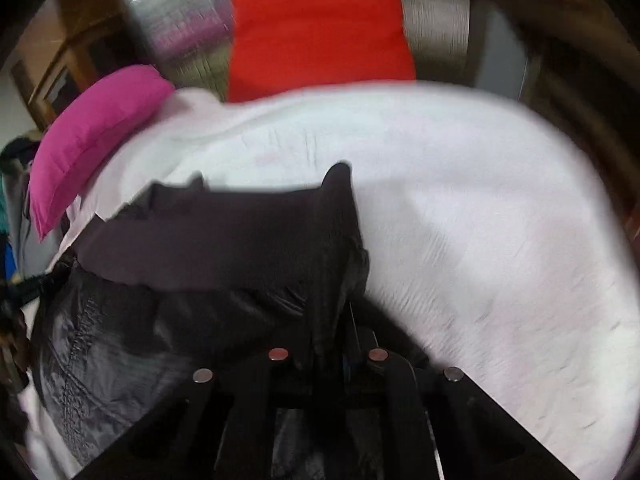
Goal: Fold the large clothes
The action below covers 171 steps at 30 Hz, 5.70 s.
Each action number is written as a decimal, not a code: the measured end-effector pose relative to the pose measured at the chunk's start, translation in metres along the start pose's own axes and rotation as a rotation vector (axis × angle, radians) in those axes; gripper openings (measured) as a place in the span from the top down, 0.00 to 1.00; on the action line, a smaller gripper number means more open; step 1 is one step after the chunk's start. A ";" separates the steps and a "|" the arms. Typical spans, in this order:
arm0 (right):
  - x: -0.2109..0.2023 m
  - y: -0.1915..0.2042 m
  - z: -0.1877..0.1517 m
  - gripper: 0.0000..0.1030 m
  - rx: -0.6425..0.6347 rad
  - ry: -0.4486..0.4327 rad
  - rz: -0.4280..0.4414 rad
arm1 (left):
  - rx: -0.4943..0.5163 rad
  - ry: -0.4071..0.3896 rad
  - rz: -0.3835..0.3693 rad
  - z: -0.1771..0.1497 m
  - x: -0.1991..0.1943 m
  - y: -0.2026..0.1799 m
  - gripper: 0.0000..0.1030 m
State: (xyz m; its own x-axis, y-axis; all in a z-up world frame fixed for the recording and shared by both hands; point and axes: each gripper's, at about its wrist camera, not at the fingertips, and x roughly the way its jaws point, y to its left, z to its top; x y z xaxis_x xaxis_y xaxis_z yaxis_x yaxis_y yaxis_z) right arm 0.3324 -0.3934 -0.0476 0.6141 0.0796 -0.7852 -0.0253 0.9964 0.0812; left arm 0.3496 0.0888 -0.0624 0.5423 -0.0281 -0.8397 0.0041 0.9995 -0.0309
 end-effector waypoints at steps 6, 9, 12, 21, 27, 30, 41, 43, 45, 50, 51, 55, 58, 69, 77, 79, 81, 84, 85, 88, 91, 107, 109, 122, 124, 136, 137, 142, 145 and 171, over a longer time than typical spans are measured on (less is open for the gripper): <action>0.044 -0.016 -0.021 0.92 0.080 0.076 -0.072 | 0.047 0.045 0.082 -0.005 0.033 -0.010 0.86; 0.036 -0.023 -0.018 0.84 0.133 0.077 -0.033 | 0.047 0.045 0.117 0.000 0.027 -0.010 0.76; 0.015 -0.034 -0.015 0.36 0.187 0.034 0.039 | 0.040 -0.042 0.097 0.003 0.001 -0.012 0.59; 0.040 -0.042 0.002 0.25 0.228 0.089 0.132 | 0.026 0.019 0.040 0.016 0.030 -0.003 0.32; 0.034 -0.010 0.016 0.90 0.052 0.052 0.011 | 0.051 0.025 0.058 0.026 0.040 -0.009 0.86; 0.067 -0.024 0.001 0.90 0.104 0.119 -0.026 | 0.027 0.044 0.088 0.022 0.061 -0.003 0.85; -0.019 -0.004 -0.013 0.35 0.119 -0.077 -0.089 | 0.075 -0.203 0.200 0.004 -0.046 -0.028 0.41; -0.040 0.016 -0.024 0.32 0.083 -0.113 -0.058 | 0.087 -0.234 0.170 -0.010 -0.064 -0.039 0.39; -0.050 0.042 -0.037 0.29 0.022 -0.138 -0.036 | 0.099 -0.241 0.125 -0.026 -0.074 -0.056 0.39; -0.025 0.090 -0.062 0.28 -0.151 -0.105 -0.116 | 0.174 -0.194 0.097 -0.063 -0.059 -0.104 0.39; -0.014 0.094 -0.066 0.28 -0.180 -0.076 -0.151 | 0.180 -0.157 0.109 -0.066 -0.048 -0.109 0.39; 0.016 0.077 -0.065 0.09 -0.103 0.029 -0.167 | 0.137 -0.028 0.119 -0.066 -0.010 -0.106 0.37; 0.025 0.066 -0.060 0.05 -0.052 0.066 -0.150 | 0.139 -0.007 0.137 -0.060 -0.005 -0.108 0.36; -0.085 0.086 -0.103 0.05 -0.022 -0.155 -0.074 | 0.058 -0.206 0.107 -0.096 -0.096 -0.082 0.37; -0.048 0.087 -0.150 0.05 -0.015 -0.082 -0.128 | 0.021 -0.090 0.222 -0.133 -0.060 -0.058 0.34; -0.060 0.088 -0.146 0.05 -0.004 -0.083 -0.140 | 0.025 -0.096 0.229 -0.130 -0.074 -0.059 0.34; -0.080 0.091 -0.142 0.05 0.006 -0.129 -0.115 | -0.008 -0.143 0.196 -0.130 -0.094 -0.058 0.34; -0.101 0.103 -0.139 0.05 0.004 -0.173 -0.087 | -0.023 -0.188 0.172 -0.138 -0.114 -0.064 0.34; -0.101 0.107 -0.139 0.05 -0.004 -0.176 -0.087 | -0.010 -0.190 0.173 -0.140 -0.114 -0.069 0.34; -0.094 0.120 -0.140 0.05 -0.030 -0.161 -0.081 | 0.030 -0.191 0.203 -0.144 -0.108 -0.078 0.34; -0.081 0.123 -0.146 0.05 -0.017 -0.141 -0.081 | 0.015 -0.165 0.212 -0.144 -0.098 -0.077 0.34; -0.048 0.092 -0.150 0.04 0.029 -0.019 -0.137 | -0.053 -0.078 0.253 -0.146 -0.076 -0.026 0.24; -0.059 0.087 -0.149 0.04 0.043 -0.046 -0.123 | -0.052 -0.079 0.256 -0.144 -0.085 -0.025 0.24; -0.085 0.059 -0.159 0.04 0.125 -0.032 -0.101 | -0.127 -0.043 0.239 -0.143 -0.101 -0.011 0.24; -0.100 0.060 -0.167 0.04 0.124 -0.060 -0.089 | -0.126 -0.073 0.226 -0.147 -0.115 -0.012 0.24; -0.160 0.047 -0.261 0.04 0.214 -0.090 0.000 | -0.126 -0.162 0.192 -0.206 -0.186 -0.014 0.24; -0.162 0.046 -0.266 0.04 0.227 -0.089 0.001 | -0.130 -0.157 0.188 -0.206 -0.184 -0.007 0.24; -0.164 0.033 -0.289 0.04 0.293 -0.086 0.020 | -0.134 -0.149 0.191 -0.216 -0.185 -0.003 0.24; -0.169 0.032 -0.291 0.04 0.293 -0.096 0.027 | -0.134 -0.150 0.193 -0.216 -0.184 -0.001 0.24; -0.058 -0.081 -0.134 0.04 0.469 0.014 0.318 | -0.250 0.002 -0.245 -0.092 -0.071 0.054 0.24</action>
State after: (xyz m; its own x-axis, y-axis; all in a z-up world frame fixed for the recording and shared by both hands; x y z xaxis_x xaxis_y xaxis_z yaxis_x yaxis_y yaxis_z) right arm 0.1930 -0.4747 -0.0907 0.6232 0.3767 -0.6853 0.1479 0.8037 0.5763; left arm 0.2341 0.1438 -0.0542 0.5489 -0.2671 -0.7921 -0.0725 0.9288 -0.3635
